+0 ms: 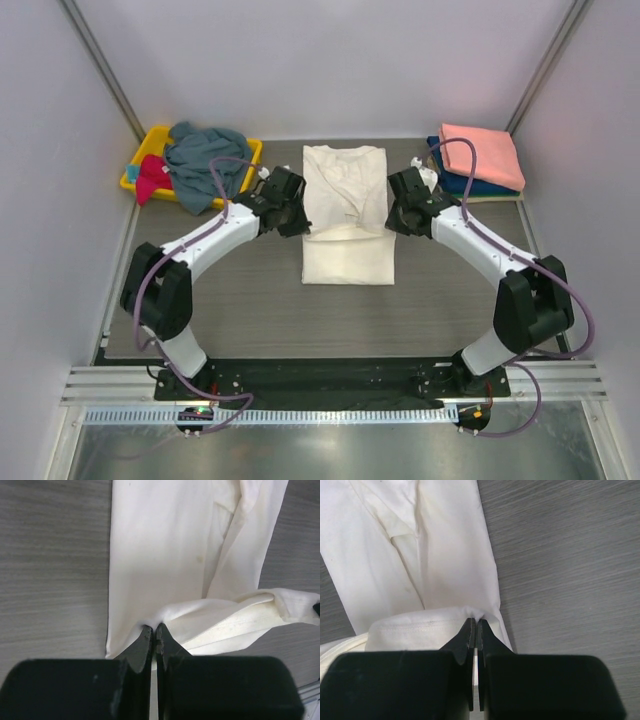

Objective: Fold and stack the t-shirts

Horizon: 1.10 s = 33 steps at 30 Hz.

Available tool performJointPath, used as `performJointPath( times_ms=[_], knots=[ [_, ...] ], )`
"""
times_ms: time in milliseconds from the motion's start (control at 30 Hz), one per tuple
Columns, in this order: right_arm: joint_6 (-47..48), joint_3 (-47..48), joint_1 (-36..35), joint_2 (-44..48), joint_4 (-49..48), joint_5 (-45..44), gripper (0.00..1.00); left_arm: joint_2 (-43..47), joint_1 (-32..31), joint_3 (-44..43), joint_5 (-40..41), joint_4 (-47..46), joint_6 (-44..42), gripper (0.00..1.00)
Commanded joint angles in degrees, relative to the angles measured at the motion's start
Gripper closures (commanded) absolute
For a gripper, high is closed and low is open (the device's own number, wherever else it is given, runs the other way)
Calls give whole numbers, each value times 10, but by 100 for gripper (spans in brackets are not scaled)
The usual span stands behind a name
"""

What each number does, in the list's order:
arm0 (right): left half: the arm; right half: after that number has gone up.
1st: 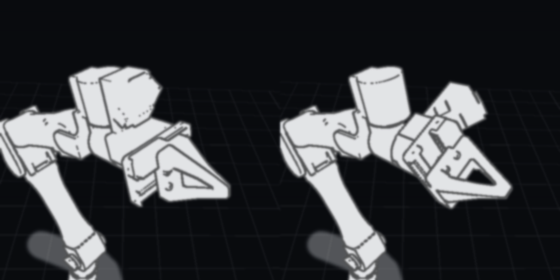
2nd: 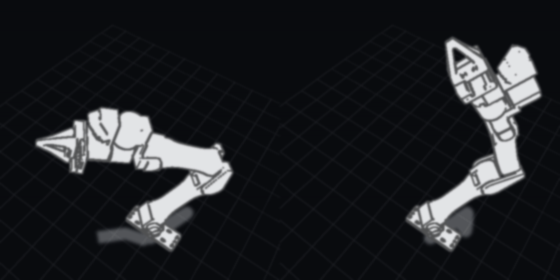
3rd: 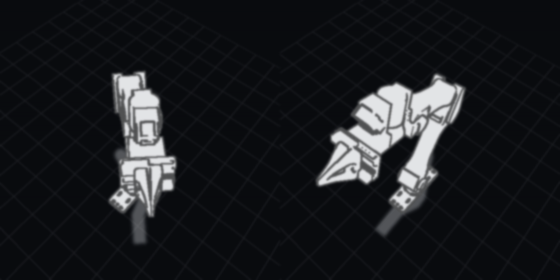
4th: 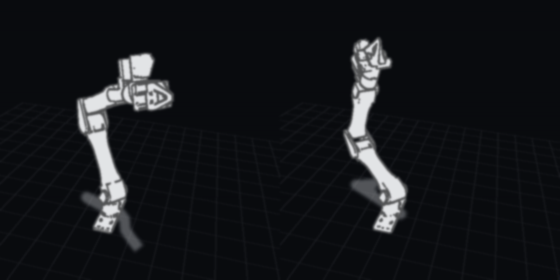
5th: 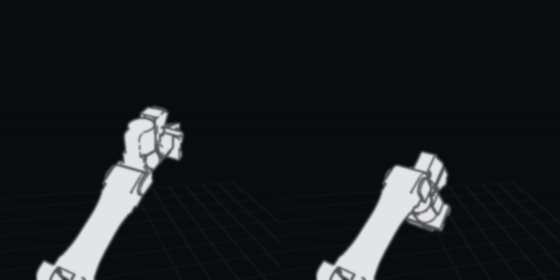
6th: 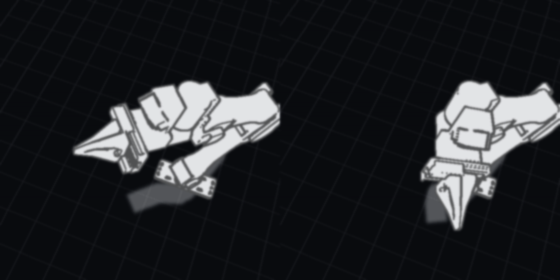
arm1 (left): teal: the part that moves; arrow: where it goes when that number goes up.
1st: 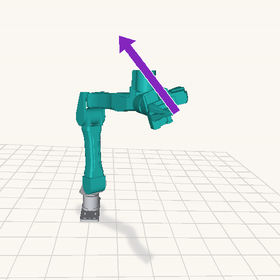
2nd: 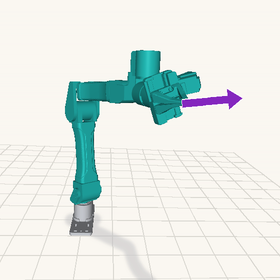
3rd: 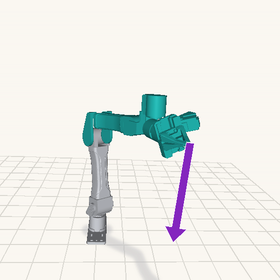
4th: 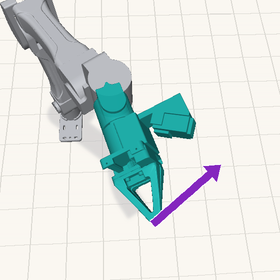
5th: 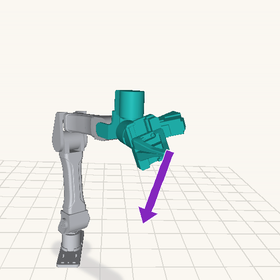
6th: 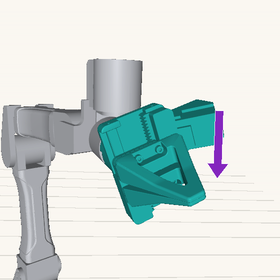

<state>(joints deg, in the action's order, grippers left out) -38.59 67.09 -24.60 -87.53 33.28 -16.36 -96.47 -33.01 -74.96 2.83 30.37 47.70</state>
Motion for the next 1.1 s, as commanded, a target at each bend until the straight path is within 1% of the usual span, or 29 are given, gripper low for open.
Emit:
performJointPath(
  times_ms=[0, 33, 67, 267, 467, 633, 700, 733, 767, 800, 833, 867, 900, 933, 1000, 1033, 1067],
  knots=[
    [40, 43, 20, -34, -37, 21, 99, -28, 26, -53, -25, -5, -38, 100],
    [42, 51, 24, -43, -37, 26, 99, -49, 31, -61, -25, -4, -40, 100],
    [42, 56, 28, -52, -39, 26, 99, -58, 34, -68, -45, -2, -44, 100],
    [46, 77, 45, -117, -55, 46, 99, -129, 53, -106, -59, 1, -48, 100],
    [46, 125, 58, -182, -59, 62, 99, -210, 81, -175, -92, 14, -58, 100],
    [48, 163, 63, -209, -59, 64, 99, -240, 94, -217, -101, 24, -66, 99],
    [51, 172, 65, -226, -60, 70, 99, -260, 100, -236, -113, 26, -67, 94],
    [52, 183, 66, -231, -59, 72, 99, -267, 102, -244, -118, 28, -67, 89],
    [53, 190, 68, -238, -53, 75, 96, -275, 105, -254, -136, 39, -66, 74],
    [52, 209, 71, -251, -48, 79, 78, -296, 112, -286, -147, 48, -65, 67],
    [53, 221, 75, -258, -45, 82, 66, -307, 117, -308, -156, 60, -63, 61],
    [51, 238, 84, -265, -33, 85, 56, -319, 122, -341, -160, 96, -58, 54],
    [55, 257, 90, -281, -26, 87, 41, -332, 132, -410, -165, 115, -57, 51],
    [55, 312, 97, -293, -16, 87, 37, -364, 138, -463, -167, 157, -57, 50],
    [57, 383, 114, -313, 39, 92, 36, -401, 153, -564, -168, 215, -57, 48],
    [62, 448, 118, -325, 57, 92, 35, -420, 157, -669, -172, 241, -58, 48],
    [64, 470, 120, -324, 83, 89, 35, -435, 159, -699, -176, 275, -58, 48]
  ],
)
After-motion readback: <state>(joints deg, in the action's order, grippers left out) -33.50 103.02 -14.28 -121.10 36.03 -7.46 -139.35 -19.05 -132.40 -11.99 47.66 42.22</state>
